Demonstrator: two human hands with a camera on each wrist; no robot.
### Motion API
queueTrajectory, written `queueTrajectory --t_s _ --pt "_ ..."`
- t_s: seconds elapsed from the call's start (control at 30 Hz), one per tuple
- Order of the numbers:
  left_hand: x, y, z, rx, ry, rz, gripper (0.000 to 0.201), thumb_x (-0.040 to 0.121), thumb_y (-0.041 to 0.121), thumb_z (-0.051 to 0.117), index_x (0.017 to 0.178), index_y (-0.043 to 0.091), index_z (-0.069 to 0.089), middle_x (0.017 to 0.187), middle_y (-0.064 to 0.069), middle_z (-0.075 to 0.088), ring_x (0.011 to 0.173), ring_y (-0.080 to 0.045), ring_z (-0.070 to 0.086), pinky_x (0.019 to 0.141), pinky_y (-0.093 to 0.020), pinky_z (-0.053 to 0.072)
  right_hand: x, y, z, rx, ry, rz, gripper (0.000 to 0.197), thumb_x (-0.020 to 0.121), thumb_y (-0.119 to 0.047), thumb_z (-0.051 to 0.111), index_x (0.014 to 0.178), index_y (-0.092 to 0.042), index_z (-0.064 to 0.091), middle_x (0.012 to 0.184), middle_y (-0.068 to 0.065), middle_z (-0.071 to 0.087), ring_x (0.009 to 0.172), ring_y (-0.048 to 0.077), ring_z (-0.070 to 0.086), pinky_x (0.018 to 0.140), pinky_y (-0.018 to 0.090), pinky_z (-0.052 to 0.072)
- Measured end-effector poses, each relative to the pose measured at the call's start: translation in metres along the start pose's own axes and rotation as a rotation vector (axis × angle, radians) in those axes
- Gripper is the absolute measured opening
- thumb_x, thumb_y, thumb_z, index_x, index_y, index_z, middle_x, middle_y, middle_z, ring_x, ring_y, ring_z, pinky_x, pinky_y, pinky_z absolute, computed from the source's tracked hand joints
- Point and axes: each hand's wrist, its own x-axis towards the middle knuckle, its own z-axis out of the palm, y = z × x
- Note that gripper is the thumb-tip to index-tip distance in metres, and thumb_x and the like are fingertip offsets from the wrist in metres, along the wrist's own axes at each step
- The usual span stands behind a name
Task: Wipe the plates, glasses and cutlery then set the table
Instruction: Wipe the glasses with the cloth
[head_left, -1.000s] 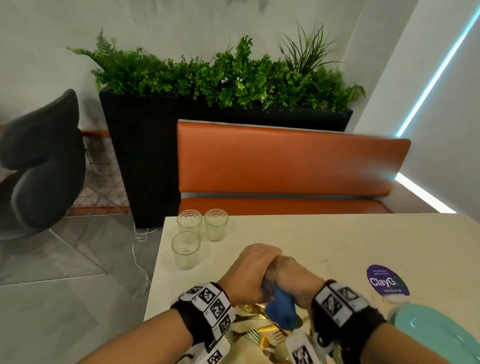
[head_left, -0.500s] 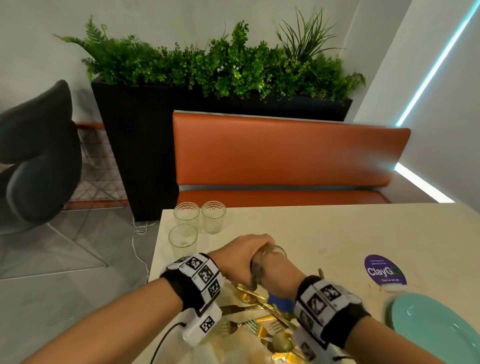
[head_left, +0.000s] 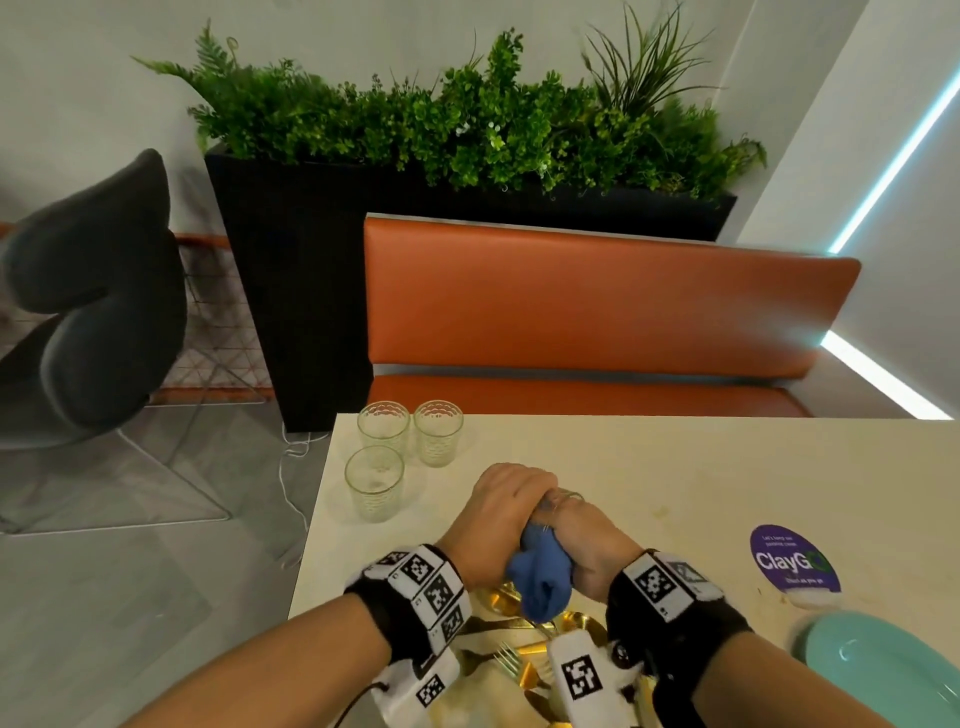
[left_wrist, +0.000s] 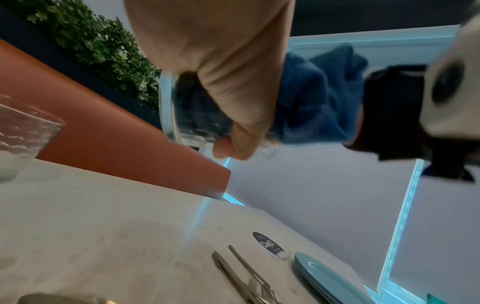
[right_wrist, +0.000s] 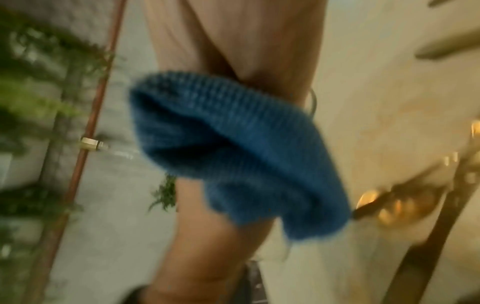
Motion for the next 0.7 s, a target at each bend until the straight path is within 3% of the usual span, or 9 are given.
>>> queueTrajectory --t_s 0.07,0.13,0.23,0.3,0.4,0.47,0.57,0.63,0.7 --pt "0.004 0.0 -0.003 -0.056 -0.21 -0.04 0.056 0.056 0.021 0.075 0.108 0.013 0.055 0.102 -0.003 0.062 0.095 -0.015 0.052 0.084 -0.026 0.038 -0.004 -0.004 -0.004 -0.401 -0.023 -0.082 0.031 0.091 -0.004 0.051 0.121 0.002 0.055 0.095 0.012 0.068 0.08 0.015 0.058 0.082 0.034 0.052" --pt "0.011 -0.002 -0.007 -0.108 -0.303 -0.112 0.067 0.05 0.016 0.082 0.11 0.015 0.054 0.102 0.001 0.059 0.093 -0.014 0.053 0.08 -0.026 0.042 -0.003 -0.009 -0.01 -0.806 -0.093 -0.179 0.03 0.09 -0.007 0.053 0.119 0.001 0.058 0.116 0.02 0.062 0.09 0.012 0.049 0.083 0.026 0.042" --pt "0.008 -0.007 -0.002 -0.281 -0.302 -0.348 0.077 0.049 0.007 0.084 0.117 0.017 0.05 0.104 0.002 0.059 0.093 -0.016 0.058 0.077 -0.031 0.052 -0.003 -0.029 -0.013 -1.215 -0.224 -0.247 0.033 0.093 -0.009 0.047 0.124 -0.006 0.056 0.126 0.014 0.056 0.093 0.008 0.039 0.079 0.019 0.031" --pt "0.001 -0.013 0.006 -0.372 -0.242 -0.434 0.081 0.05 0.009 0.085 0.12 0.023 0.047 0.105 0.006 0.059 0.095 -0.015 0.06 0.078 -0.029 0.053 -0.003 -0.045 -0.021 -1.319 -0.281 -0.233 0.036 0.092 -0.008 0.047 0.127 -0.011 0.055 0.128 0.01 0.055 0.095 0.007 0.037 0.079 0.018 0.03" --pt "-0.01 -0.032 0.018 -0.464 -0.102 -0.529 0.083 0.05 0.015 0.084 0.12 0.03 0.043 0.113 0.006 0.06 0.103 -0.013 0.06 0.083 -0.018 0.05 -0.004 -0.073 -0.046 -1.298 -0.377 -0.218 0.03 0.09 -0.004 0.048 0.118 -0.01 0.061 0.1 -0.001 0.061 0.089 0.009 0.045 0.067 0.013 0.035" --pt "-0.015 -0.044 0.019 -0.496 -0.003 -0.609 0.085 0.051 0.016 0.085 0.123 0.031 0.041 0.119 0.007 0.056 0.11 -0.012 0.055 0.088 -0.011 0.045 0.0 -0.085 -0.067 -1.185 -0.315 -0.253 0.022 0.09 -0.001 0.048 0.108 -0.003 0.062 0.09 -0.002 0.059 0.081 0.008 0.048 0.063 0.009 0.035" --pt "-0.022 -0.06 0.023 -0.455 0.123 -0.676 0.088 0.05 0.02 0.09 0.118 0.042 0.04 0.128 0.009 0.045 0.121 -0.008 0.042 0.104 -0.022 0.035 0.011 -0.086 -0.094 -0.942 -0.139 -0.29 0.024 0.09 0.002 0.049 0.107 -0.004 0.066 0.102 0.008 0.066 0.089 0.008 0.055 0.071 0.004 0.041" --pt "-0.022 -0.066 0.026 -0.418 0.174 -0.74 0.089 0.048 0.024 0.093 0.117 0.042 0.04 0.127 0.011 0.042 0.121 -0.008 0.038 0.107 -0.027 0.032 0.019 -0.081 -0.104 -0.792 -0.076 -0.254 0.026 0.091 0.003 0.049 0.11 -0.005 0.065 0.113 0.01 0.066 0.098 0.017 0.059 0.081 0.011 0.046" --pt "-0.02 -0.072 0.032 -0.417 0.218 -0.814 0.091 0.047 0.025 0.093 0.12 0.038 0.041 0.125 0.01 0.044 0.12 -0.009 0.039 0.106 -0.03 0.034 0.027 -0.074 -0.108 -0.686 -0.035 -0.219 0.026 0.091 0.003 0.048 0.112 -0.003 0.063 0.112 0.012 0.065 0.098 0.021 0.059 0.078 0.016 0.05"
